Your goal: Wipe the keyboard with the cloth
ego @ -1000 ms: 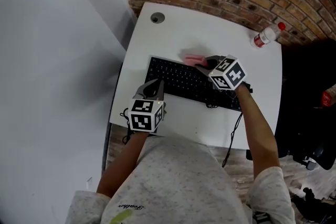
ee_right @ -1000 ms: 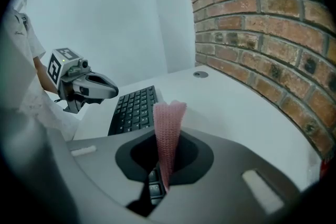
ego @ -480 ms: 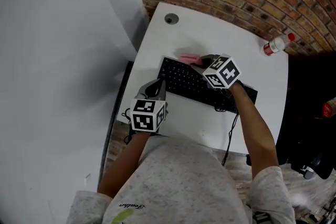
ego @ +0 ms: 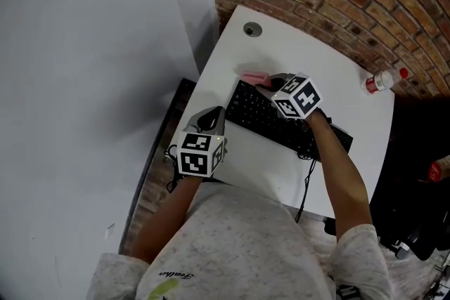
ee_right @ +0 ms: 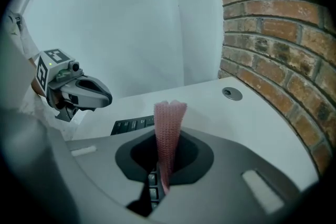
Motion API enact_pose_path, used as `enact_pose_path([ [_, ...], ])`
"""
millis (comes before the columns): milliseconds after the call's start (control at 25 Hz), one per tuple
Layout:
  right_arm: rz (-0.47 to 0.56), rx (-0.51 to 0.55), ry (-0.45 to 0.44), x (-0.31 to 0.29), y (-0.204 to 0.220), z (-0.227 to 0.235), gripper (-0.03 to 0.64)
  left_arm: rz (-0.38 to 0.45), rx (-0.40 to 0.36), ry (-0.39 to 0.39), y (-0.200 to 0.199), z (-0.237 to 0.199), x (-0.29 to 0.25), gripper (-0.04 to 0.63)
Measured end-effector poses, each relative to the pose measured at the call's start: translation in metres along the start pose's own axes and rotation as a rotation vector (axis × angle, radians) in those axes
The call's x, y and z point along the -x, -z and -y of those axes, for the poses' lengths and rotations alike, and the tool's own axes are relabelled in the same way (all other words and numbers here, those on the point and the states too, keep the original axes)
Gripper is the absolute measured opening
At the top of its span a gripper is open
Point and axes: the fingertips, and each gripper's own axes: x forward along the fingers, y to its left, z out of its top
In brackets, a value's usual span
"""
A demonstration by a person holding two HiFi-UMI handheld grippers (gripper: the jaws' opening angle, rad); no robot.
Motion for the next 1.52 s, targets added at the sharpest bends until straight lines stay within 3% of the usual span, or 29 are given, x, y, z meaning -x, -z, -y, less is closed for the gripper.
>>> enact_pose_path([
  [560, -0.043, 0.112, -0.065, -0.040, -0.039, -0.018, 0.025, 0.012, 0.045, -0.068, -0.001, -0.048, 0.023, -0.008],
  [1120, -0.257, 0.659, -0.107, -0.048, -0.031, -0.049, 0.024, 0.026, 0.070, -0.083, 0.003, -0.056, 0.028, -0.008],
  [1520, -0.299, 0.738, -0.203, -0.050, -0.017, -0.077, 0.023, 0.038, 0.082, -0.105, 0.008, -0.056, 0.035, -0.008],
])
